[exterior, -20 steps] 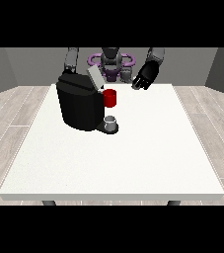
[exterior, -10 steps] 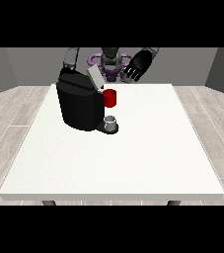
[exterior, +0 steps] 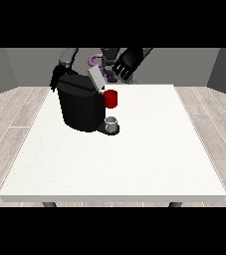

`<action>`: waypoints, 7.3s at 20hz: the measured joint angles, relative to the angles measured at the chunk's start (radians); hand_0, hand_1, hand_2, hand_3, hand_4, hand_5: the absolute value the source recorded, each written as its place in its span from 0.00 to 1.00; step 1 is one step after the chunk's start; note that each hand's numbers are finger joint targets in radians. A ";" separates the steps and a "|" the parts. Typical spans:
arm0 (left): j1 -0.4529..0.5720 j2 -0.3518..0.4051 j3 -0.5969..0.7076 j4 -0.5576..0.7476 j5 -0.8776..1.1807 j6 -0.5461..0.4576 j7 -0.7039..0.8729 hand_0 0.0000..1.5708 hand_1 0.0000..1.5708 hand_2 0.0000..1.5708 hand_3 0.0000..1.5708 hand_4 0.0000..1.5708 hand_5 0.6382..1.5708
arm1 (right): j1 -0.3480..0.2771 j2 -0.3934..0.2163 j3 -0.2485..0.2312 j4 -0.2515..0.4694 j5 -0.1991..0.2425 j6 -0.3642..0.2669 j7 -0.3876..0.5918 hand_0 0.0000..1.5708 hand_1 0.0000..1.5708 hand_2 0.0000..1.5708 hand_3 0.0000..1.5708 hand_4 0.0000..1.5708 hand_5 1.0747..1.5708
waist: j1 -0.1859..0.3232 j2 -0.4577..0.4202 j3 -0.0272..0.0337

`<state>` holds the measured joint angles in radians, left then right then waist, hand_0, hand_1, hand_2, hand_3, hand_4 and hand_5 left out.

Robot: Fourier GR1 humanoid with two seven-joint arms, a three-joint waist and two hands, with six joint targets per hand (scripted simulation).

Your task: Insert the coffee pod into the coffee machine and close the lid

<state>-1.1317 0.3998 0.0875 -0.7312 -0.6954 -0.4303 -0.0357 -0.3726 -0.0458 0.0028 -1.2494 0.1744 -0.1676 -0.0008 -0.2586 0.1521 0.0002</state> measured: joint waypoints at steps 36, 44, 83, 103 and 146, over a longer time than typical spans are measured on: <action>-0.138 0.034 0.031 0.085 -0.038 0.023 -0.048 0.77 0.77 0.79 0.76 0.22 1.00 | -0.088 -0.037 -0.067 -0.001 -0.018 -0.012 -0.010 0.00 0.00 0.00 0.00 0.00 1.00 | -0.035 0.155 0.0001; -0.143 0.048 0.032 0.095 -0.060 0.073 -0.075 0.78 0.78 0.79 0.74 0.00 1.00 | -0.097 -0.034 -0.055 -0.024 -0.007 -0.018 0.013 0.00 0.00 0.00 0.00 0.00 1.00 | -0.050 0.161 -0.0001; -0.170 0.144 -0.012 0.091 -0.202 0.217 -0.254 0.00 0.00 0.40 0.31 0.00 1.00 | -0.151 -0.055 -0.058 -0.049 0.013 -0.025 0.046 0.00 0.00 0.00 0.00 0.13 1.00 | -0.073 0.250 0.0025; -0.008 -0.008 -0.031 0.064 -0.196 0.199 -0.201 0.00 0.00 0.18 0.00 0.00 1.00 | -0.014 -0.059 -0.132 0.102 -0.028 -0.031 -0.028 0.00 0.00 0.00 0.00 0.00 1.00 | 0.085 0.041 0.0007; 0.743 -0.394 0.082 -0.303 0.495 0.166 -0.167 0.00 0.00 0.00 0.00 0.18 1.00 | -0.090 -0.133 -0.207 0.082 -0.213 0.169 0.090 0.00 0.00 0.00 0.00 0.11 1.00 | 0.457 -0.293 0.0002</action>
<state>-0.3891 0.0060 0.1692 -1.0337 -0.2000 -0.2643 -0.2029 -0.4630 -0.1792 -0.2041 -1.1672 -0.0384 0.0016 0.0895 0.1989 -0.1411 0.0004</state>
